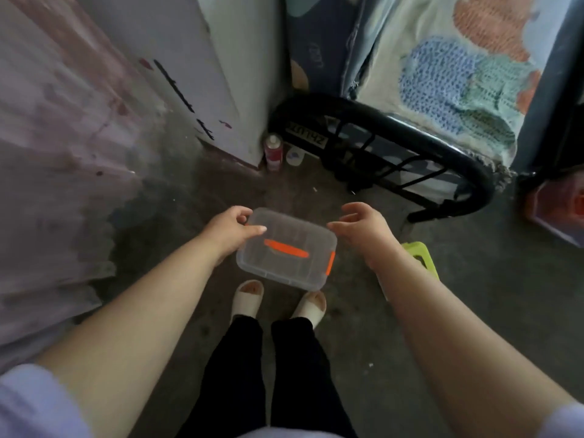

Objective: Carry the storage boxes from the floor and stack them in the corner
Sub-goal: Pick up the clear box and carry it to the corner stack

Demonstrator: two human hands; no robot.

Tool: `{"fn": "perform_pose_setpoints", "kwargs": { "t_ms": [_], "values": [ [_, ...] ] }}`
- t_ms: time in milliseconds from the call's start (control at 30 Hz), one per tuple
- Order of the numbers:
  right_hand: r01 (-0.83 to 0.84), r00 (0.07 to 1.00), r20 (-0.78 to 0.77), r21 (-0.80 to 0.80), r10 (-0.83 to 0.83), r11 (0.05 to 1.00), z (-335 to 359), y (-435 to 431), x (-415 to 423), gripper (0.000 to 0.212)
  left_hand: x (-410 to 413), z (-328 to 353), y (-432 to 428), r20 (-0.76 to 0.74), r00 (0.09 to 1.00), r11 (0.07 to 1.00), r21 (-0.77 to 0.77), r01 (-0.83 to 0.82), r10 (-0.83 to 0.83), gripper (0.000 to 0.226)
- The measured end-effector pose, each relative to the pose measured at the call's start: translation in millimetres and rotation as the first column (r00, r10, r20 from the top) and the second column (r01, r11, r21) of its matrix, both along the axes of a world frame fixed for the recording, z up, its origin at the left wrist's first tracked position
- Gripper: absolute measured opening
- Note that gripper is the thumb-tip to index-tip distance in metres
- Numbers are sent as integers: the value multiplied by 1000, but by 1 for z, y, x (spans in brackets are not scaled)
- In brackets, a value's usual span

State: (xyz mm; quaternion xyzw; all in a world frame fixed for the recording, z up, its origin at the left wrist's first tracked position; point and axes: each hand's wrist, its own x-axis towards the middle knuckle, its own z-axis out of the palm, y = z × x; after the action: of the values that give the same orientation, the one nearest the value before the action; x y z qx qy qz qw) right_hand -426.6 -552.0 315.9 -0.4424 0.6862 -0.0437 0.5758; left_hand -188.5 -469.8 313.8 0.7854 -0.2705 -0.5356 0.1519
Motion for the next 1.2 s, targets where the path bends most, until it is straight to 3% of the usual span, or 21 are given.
{"fn": "perform_pose_setpoints", "kwargs": {
  "t_ms": [233, 600, 767, 933, 1200],
  "values": [
    [152, 985, -98, 117, -140, 982, -136, 15, -16, 67, 3, -134, -25, 53, 996, 987, 143, 68, -76, 65],
    [154, 974, -208, 305, -92, 940, -329, 44, -30, 94, 11, -328, -4, 152, 983, 937, 348, 42, -101, 82],
    [151, 943, -332, 319, -39, 936, -386, 49, -36, 97, 18, -376, 3, 272, 956, 920, 393, -4, -112, 102],
    [228, 943, -301, 271, -143, 935, -422, 57, -39, 97, 18, -411, 10, 106, 990, 934, 334, -123, 93, 82],
    [317, 932, -235, 168, -274, 933, -419, 59, -43, 86, 17, -409, 9, 60, 955, 907, 301, -295, 291, 85]
  ]
}}
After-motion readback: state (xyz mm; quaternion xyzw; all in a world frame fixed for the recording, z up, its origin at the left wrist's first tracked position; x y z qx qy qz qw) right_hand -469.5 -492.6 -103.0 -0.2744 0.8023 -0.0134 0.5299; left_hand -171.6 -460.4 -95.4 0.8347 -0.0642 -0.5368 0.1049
